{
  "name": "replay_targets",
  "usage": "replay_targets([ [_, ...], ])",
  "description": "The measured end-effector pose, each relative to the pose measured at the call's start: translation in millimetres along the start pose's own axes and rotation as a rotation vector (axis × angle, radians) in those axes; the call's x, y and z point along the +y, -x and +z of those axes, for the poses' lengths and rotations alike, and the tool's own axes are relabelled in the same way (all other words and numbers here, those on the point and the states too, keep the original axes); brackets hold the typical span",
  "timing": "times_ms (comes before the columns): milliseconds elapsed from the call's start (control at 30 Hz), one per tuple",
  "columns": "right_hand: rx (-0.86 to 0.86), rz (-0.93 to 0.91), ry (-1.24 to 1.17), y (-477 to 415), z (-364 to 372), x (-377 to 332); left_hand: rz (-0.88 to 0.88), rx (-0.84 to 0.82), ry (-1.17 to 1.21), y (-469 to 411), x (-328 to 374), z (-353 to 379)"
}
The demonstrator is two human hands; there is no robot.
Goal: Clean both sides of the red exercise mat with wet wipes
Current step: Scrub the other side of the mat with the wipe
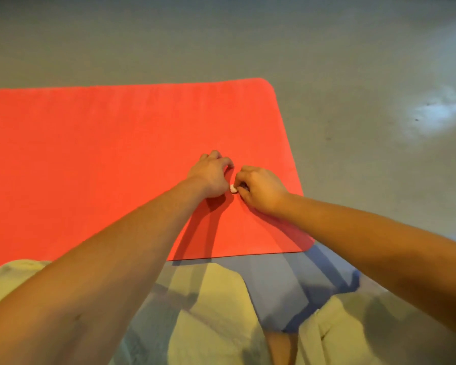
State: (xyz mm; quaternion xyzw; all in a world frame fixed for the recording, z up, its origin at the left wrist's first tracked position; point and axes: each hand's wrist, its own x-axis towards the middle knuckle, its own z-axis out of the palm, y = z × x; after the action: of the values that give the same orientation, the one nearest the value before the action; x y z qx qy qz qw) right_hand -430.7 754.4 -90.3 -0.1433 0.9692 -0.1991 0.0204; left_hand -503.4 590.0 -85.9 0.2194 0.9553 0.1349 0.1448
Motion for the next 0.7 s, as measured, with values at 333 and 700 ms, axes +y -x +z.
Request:
replay_targets([
  [333,-0.101,-0.234,0.005,43.5,2.8,10.0,0.046,0.301,0.021,-20.5,-17.1,31.7],
  [700,0.142,0.008,-0.018,-49.5,2.6,32.1,0.087,0.536,0.068,-21.1,-23.7,52.1],
])
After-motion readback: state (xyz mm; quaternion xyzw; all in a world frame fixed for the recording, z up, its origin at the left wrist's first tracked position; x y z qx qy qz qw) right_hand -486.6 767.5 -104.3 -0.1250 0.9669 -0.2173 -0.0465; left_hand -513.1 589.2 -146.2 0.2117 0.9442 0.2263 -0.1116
